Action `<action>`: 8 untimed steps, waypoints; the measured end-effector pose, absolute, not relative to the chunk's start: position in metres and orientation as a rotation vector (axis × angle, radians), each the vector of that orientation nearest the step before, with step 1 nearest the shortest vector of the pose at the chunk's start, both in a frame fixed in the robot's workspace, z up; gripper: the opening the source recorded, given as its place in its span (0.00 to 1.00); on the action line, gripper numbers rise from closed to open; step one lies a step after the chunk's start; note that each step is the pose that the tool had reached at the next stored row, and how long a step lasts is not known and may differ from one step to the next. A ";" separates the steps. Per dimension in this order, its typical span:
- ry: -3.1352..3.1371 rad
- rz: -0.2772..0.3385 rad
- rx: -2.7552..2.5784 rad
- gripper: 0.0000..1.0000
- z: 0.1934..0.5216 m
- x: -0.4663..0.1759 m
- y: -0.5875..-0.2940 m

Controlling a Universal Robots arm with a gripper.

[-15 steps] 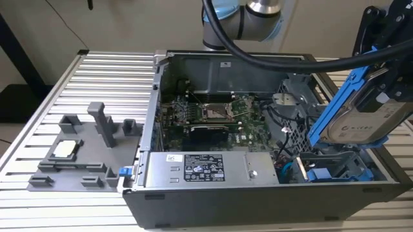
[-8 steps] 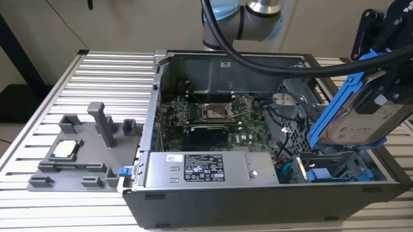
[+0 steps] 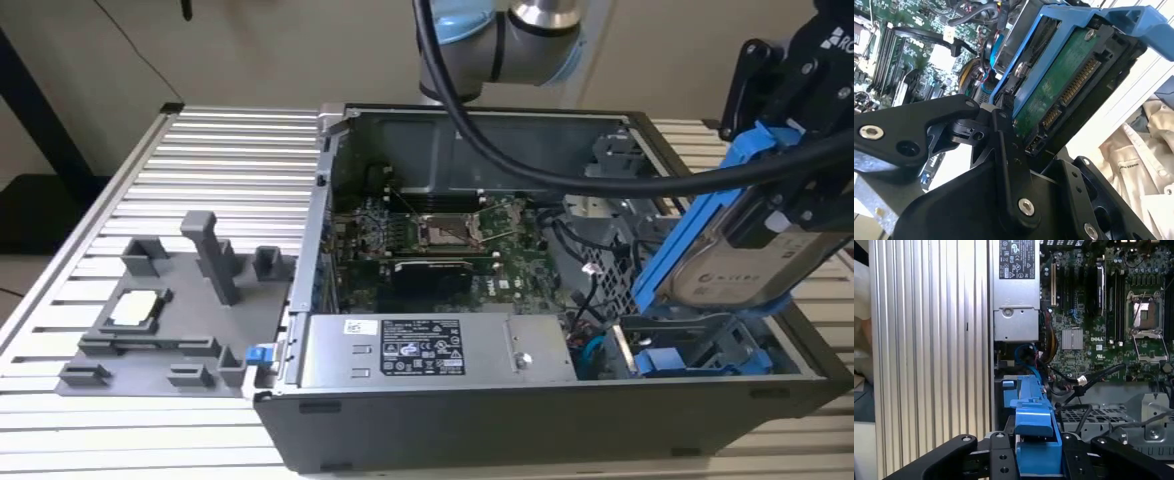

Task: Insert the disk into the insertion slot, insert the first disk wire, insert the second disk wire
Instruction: 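Insert the disk into the insertion slot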

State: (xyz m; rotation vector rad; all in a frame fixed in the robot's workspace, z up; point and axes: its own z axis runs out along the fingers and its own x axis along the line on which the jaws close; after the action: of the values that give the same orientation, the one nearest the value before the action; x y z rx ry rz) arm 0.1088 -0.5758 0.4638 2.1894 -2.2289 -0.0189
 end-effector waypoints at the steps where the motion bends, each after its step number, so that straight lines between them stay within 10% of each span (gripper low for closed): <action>1: -2.229 -0.019 2.190 0.33 0.464 0.109 -0.576; 8: -2.226 -0.019 2.192 0.33 0.458 0.111 -0.576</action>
State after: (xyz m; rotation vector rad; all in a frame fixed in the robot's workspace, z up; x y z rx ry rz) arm 0.1108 -0.5758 0.4582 2.1924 -2.2262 -0.0188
